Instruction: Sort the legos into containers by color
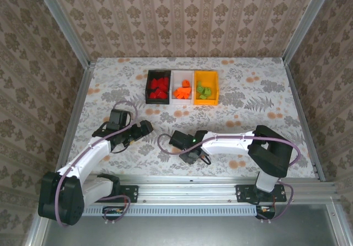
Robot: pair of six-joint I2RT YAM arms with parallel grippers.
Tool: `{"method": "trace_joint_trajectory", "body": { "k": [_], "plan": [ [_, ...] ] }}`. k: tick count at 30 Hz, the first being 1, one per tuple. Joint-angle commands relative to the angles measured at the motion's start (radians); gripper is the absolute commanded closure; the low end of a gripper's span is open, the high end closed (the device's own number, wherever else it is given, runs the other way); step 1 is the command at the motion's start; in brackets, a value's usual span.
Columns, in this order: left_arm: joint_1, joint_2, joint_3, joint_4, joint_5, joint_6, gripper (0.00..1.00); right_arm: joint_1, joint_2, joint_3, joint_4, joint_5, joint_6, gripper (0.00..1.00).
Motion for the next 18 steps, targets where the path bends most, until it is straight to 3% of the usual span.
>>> {"method": "trace_joint_trajectory", "body": {
  "k": [1,11,14,18],
  "plan": [
    [0.007,-0.007,-0.011,0.007,0.013,-0.001,0.0,0.009,0.003,0.011,0.009,0.039,0.004,0.73],
    [0.007,0.004,-0.007,0.018,0.024,-0.004,0.0,-0.03,-0.081,0.077,0.081,0.121,-0.042,0.82],
    [0.004,0.005,-0.004,0.031,0.035,-0.013,0.0,-0.126,-0.09,0.135,0.101,0.138,-0.092,0.82],
    [-0.056,0.031,-0.003,0.089,0.047,-0.049,0.0,-0.336,-0.028,0.261,0.148,0.124,-0.11,0.81]
  ]
}}
